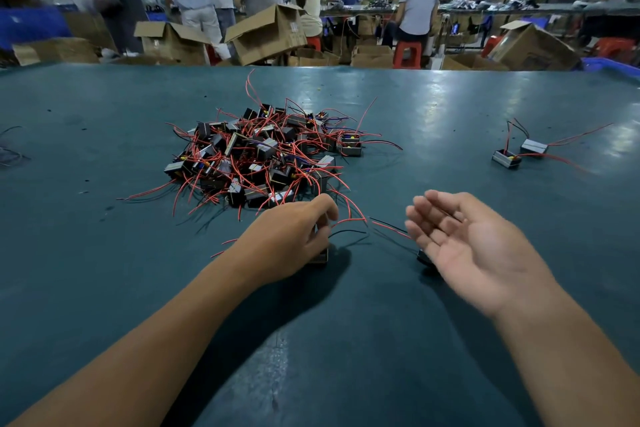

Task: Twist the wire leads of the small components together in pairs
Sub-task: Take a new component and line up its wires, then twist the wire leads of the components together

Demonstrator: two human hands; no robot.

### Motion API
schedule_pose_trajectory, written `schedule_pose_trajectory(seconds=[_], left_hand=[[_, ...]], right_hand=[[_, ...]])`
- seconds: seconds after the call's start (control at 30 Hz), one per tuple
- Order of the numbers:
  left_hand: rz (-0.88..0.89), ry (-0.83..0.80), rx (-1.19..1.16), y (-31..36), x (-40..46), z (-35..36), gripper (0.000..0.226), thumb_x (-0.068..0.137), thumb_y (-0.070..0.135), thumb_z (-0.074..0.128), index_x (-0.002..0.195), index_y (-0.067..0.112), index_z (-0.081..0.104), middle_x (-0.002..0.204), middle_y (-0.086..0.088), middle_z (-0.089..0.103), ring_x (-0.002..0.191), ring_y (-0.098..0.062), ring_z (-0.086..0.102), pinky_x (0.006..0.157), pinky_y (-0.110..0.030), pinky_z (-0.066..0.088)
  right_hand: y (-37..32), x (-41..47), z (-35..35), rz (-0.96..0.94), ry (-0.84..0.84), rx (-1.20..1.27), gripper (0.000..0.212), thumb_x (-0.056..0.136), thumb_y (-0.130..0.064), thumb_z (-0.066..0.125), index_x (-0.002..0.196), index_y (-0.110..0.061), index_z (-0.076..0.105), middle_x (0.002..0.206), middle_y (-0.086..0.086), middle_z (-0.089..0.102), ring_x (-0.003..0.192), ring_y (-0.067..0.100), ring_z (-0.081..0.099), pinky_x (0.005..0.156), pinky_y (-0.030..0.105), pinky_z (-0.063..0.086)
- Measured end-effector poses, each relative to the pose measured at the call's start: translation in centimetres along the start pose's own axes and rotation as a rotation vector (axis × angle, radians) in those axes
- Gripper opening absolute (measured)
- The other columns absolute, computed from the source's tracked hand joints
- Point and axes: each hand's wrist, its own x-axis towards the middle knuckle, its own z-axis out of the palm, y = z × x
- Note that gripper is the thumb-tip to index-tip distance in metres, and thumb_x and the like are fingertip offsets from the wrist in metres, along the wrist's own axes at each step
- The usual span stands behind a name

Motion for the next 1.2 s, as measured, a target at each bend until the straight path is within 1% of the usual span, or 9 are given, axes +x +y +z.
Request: schedule_pose_trajectory(seconds=[0.07, 0.13, 0.27, 0.43, 0.67, 0.83, 1.0, 1.13, 1.2], left_hand=[[-0.031, 0.0, -0.034, -0.2, 0.2, 0.0, 0.014, 0.098, 0.017, 0.051, 0.11, 0.024, 0.049, 0.087, 0.011, 0.063, 0.079, -0.012, 0.057, 0.073, -0.039, 0.048], [-0.062, 0.014, -0.099, -0.2, 0.2, 0.0, 0.017, 0.098, 0.011, 0.047, 0.11, 0.023, 0.048, 0.086, 0.013, 0.063, 0.073, -0.002, 0.056, 0.066, -0.026, 0.045], [-0.085, 0.111, -0.185, 0.0, 0.2, -0.2, 0.023, 0.098, 0.002, 0.043, 0.112, 0.018, 0.052, 0.091, 0.01, 0.064, 0.066, 0.006, 0.052, 0.059, -0.01, 0.035], [-0.046, 0.2, -0.129, -0.1, 0.0, -0.8, 0.02, 0.098, -0.001, 0.047, 0.109, 0.014, 0.056, 0.091, 0.006, 0.062, 0.076, 0.004, 0.052, 0.066, -0.01, 0.035], [0.138, 0.156, -0.018, 0.6, -0.2, -1.1, 0.021, 0.088, 0.006, 0.049, 0.097, 0.013, 0.067, 0.094, 0.004, 0.061, 0.087, -0.016, 0.055, 0.075, -0.032, 0.047], [0.166, 0.088, 0.008, 0.6, -0.2, -0.7, 0.012, 0.09, 0.019, 0.064, 0.099, 0.019, 0.073, 0.097, 0.004, 0.059, 0.088, -0.015, 0.056, 0.077, -0.036, 0.047], [0.097, 0.114, 0.003, 0.3, -0.1, -0.5, 0.007, 0.092, 0.015, 0.066, 0.097, 0.016, 0.071, 0.095, 0.004, 0.058, 0.084, -0.013, 0.055, 0.075, -0.031, 0.046], [-0.007, 0.195, -0.119, -0.1, 0.1, -0.7, 0.014, 0.095, 0.006, 0.059, 0.098, 0.014, 0.071, 0.093, 0.008, 0.059, 0.083, 0.001, 0.054, 0.072, -0.014, 0.04], [-0.085, 0.264, -0.206, -0.4, 0.2, -0.8, 0.017, 0.096, 0.004, 0.057, 0.099, 0.015, 0.07, 0.092, 0.014, 0.061, 0.083, 0.003, 0.056, 0.071, -0.013, 0.041]], right_hand=[[-0.7, 0.6, 0.1, 0.081, 0.006, 0.193, 0.01, 0.093, -0.011, 0.054, 0.089, -0.006, 0.062, 0.074, 0.005, 0.067, 0.074, 0.02, 0.068, 0.076, 0.03, 0.055], [-1.3, 1.5, 0.2, 0.112, -0.024, 0.317, 0.011, 0.091, -0.012, 0.055, 0.085, -0.005, 0.061, 0.072, 0.004, 0.066, 0.067, 0.02, 0.068, 0.069, 0.03, 0.057], [-1.8, 3.7, -0.4, 0.147, -0.082, 0.385, 0.017, 0.094, -0.015, 0.054, 0.084, -0.003, 0.06, 0.074, 0.006, 0.064, 0.066, 0.021, 0.067, 0.068, 0.031, 0.054], [-3.4, 6.2, -2.8, 0.067, -0.083, 0.239, 0.017, 0.095, -0.02, 0.051, 0.087, -0.007, 0.06, 0.073, 0.002, 0.064, 0.07, 0.017, 0.064, 0.063, 0.028, 0.055], [-3.0, 6.5, -3.6, 0.025, -0.116, 0.023, 0.014, 0.094, -0.016, 0.054, 0.088, -0.008, 0.064, 0.072, 0.003, 0.065, 0.067, 0.017, 0.067, 0.065, 0.027, 0.058], [-2.0, 5.9, -3.4, -0.065, -0.18, -0.181, 0.019, 0.098, -0.012, 0.05, 0.091, -0.005, 0.066, 0.082, 0.009, 0.069, 0.077, 0.02, 0.069, 0.078, 0.031, 0.057], [-0.7, 5.4, -3.3, -0.249, -0.149, -0.579, 0.024, 0.099, -0.01, 0.05, 0.088, -0.001, 0.069, 0.092, 0.014, 0.07, 0.091, 0.022, 0.065, 0.095, 0.038, 0.051], [-0.3, 5.2, -3.4, -0.315, -0.129, -0.719, 0.025, 0.099, -0.012, 0.053, 0.088, -0.002, 0.072, 0.094, 0.012, 0.073, 0.091, 0.017, 0.066, 0.094, 0.033, 0.053], [-0.3, 5.1, -3.4, -0.331, -0.157, -0.778, 0.025, 0.098, -0.013, 0.054, 0.085, -0.006, 0.074, 0.093, 0.008, 0.075, 0.089, 0.014, 0.067, 0.09, 0.029, 0.053]])
